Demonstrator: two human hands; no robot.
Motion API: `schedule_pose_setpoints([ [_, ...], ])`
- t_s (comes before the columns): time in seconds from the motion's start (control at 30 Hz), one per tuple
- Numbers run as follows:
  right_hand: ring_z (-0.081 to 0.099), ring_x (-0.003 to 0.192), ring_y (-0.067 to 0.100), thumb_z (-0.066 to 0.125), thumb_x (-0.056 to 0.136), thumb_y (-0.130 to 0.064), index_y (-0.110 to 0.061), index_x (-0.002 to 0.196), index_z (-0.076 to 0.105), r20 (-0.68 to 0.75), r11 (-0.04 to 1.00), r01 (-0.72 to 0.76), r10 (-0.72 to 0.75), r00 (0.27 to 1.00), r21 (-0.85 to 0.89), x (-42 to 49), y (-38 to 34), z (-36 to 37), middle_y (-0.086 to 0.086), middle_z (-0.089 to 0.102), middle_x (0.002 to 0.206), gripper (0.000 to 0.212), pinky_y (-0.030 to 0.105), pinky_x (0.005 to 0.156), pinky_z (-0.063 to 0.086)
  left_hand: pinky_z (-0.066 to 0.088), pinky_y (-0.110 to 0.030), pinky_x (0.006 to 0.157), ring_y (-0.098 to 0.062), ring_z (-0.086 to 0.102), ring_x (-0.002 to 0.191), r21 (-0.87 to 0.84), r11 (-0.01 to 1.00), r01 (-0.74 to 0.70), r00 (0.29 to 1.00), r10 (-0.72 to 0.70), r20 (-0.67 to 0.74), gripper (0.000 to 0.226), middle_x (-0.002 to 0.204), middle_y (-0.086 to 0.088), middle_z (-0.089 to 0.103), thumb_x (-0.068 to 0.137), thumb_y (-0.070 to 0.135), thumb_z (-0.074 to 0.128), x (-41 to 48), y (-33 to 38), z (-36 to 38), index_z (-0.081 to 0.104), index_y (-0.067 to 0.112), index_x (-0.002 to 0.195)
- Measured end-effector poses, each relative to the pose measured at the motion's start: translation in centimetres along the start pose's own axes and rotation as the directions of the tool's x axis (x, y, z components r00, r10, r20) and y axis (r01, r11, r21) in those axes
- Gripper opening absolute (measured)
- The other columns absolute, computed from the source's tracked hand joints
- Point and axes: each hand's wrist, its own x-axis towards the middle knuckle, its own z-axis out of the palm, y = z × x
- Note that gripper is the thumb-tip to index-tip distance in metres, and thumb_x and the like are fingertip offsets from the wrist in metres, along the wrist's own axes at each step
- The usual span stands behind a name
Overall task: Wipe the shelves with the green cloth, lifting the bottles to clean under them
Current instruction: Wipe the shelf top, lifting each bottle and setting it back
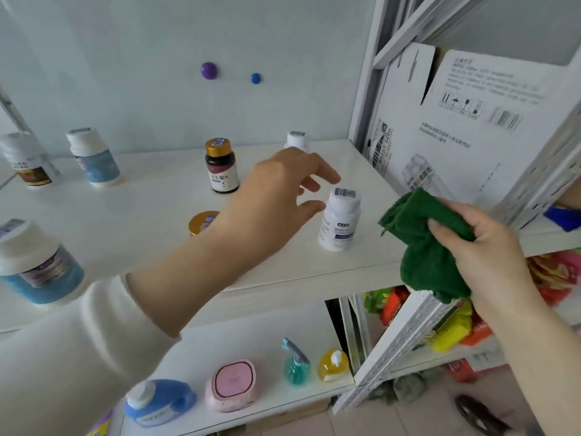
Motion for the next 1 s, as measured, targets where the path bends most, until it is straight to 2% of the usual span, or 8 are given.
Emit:
schedule_pose_setpoints([
  [0.13, 0.059, 0.101, 0.017, 0.056, 0.089, -0.014, -0.041, 0.1, 0.059, -0.013, 0.993, 0.058, -0.06, 0.998, -0.102, 4.4, 0.3, -0.4, -0.004, 0.064, 0.105, 0.03, 0.039, 0.093, 0.049, 0.044, -0.01, 0.072, 0.002, 0.055, 0.069, -0.025, 0.998, 0.05, 0.999, -0.049, 0.021, 0.021, 0.085, 0.018, 0.053, 0.08, 0.016, 0.069, 2.7, 0.7, 1.9, 0.065, 0.018, 0.1],
  [0.3, 0.055, 0.106, 0.013, 0.055, 0.088, -0.013, -0.027, 0.118, 0.061, 0.037, 0.916, 0.161, -0.158, 0.987, -0.367, 9.5, 2.5, 1.3, -0.003, 0.064, 0.117, 0.033, 0.018, 0.09, 0.039, 0.046, -0.023, 0.087, -0.004, 0.053, 0.094, 0.079, 0.986, 0.15, 0.979, -0.159, 0.126, 0.048, 0.108, 0.013, 0.05, 0.071, 0.04, 0.07, 3.7, 0.6, 4.4, 0.057, 0.029, 0.115],
  [0.43, 0.036, 0.132, 0.008, 0.05, 0.092, -0.022, -0.028, 0.132, 0.046, 0.345, 0.796, 0.26, -0.068, 0.936, -0.547, 11.5, 6.2, 3.7, -0.009, 0.042, 0.144, 0.041, 0.016, 0.103, 0.02, 0.047, -0.018, 0.084, -0.004, 0.056, 0.094, 0.087, 0.96, 0.265, 0.944, -0.276, 0.182, 0.042, 0.102, 0.019, 0.056, 0.073, 0.036, 0.069, 4.1, 0.4, 5.5, 0.056, 0.033, 0.113],
  [0.53, 0.022, 0.137, -0.002, 0.046, 0.093, -0.024, -0.033, 0.135, 0.039, 0.495, 0.771, 0.367, -0.077, 0.865, -0.52, 11.2, 6.8, 4.3, -0.02, 0.03, 0.147, 0.043, 0.014, 0.107, 0.013, 0.044, -0.01, 0.081, 0.001, 0.057, 0.092, 0.049, 0.947, 0.318, 0.926, -0.321, 0.199, 0.038, 0.093, 0.026, 0.056, 0.073, 0.033, 0.07, 4.4, 0.2, 5.5, 0.058, 0.034, 0.109],
  [0.7, 0.029, 0.111, -0.034, 0.056, 0.086, -0.008, -0.049, 0.113, 0.051, 0.715, 0.855, 0.447, -0.137, 0.685, -0.264, 6.2, 5.3, 1.9, -0.046, 0.036, 0.118, 0.049, -0.003, 0.1, 0.02, 0.049, -0.011, 0.079, 0.011, 0.057, 0.09, -0.009, 0.923, 0.386, 0.907, -0.378, 0.185, 0.038, 0.089, 0.025, 0.064, 0.062, 0.044, 0.065, 5.1, -0.4, 2.7, 0.059, 0.044, 0.099],
  [0.8, 0.051, 0.081, -0.023, 0.054, 0.086, -0.005, -0.05, 0.102, 0.053, 0.584, 0.906, 0.313, -0.095, 0.806, -0.285, 8.9, 4.4, 2.6, -0.041, 0.048, 0.097, 0.048, -0.008, 0.075, 0.033, 0.05, -0.012, 0.076, 0.011, 0.06, 0.082, 0.008, 0.905, 0.425, 0.886, -0.418, 0.2, 0.037, 0.091, 0.022, 0.064, 0.058, 0.047, 0.064, 5.5, -1.0, 1.2, 0.058, 0.049, 0.094],
  [0.9, 0.053, 0.103, 0.005, 0.052, 0.087, -0.001, -0.025, 0.116, 0.062, 0.182, 0.894, 0.24, -0.183, 0.966, -0.377, 16.5, 5.1, 5.6, -0.009, 0.062, 0.115, 0.039, 0.009, 0.088, 0.033, 0.049, -0.014, 0.081, 0.009, 0.062, 0.082, 0.062, 0.907, 0.417, 0.881, -0.42, 0.218, 0.039, 0.092, 0.022, 0.065, 0.056, 0.051, 0.063, 6.2, -1.8, 0.5, 0.058, 0.051, 0.095],
  [1.0, 0.05, 0.119, 0.023, 0.046, 0.091, -0.003, -0.017, 0.127, 0.053, 0.161, 0.839, 0.169, -0.098, 0.982, -0.518, 22.7, 7.0, 9.2, 0.006, 0.055, 0.132, 0.04, 0.025, 0.098, 0.034, 0.045, -0.006, 0.074, 0.016, 0.058, 0.081, 0.073, 0.915, 0.397, 0.891, -0.403, 0.21, 0.035, 0.09, 0.028, 0.063, 0.055, 0.05, 0.065, 7.0, -2.6, -0.2, 0.058, 0.05, 0.09],
])
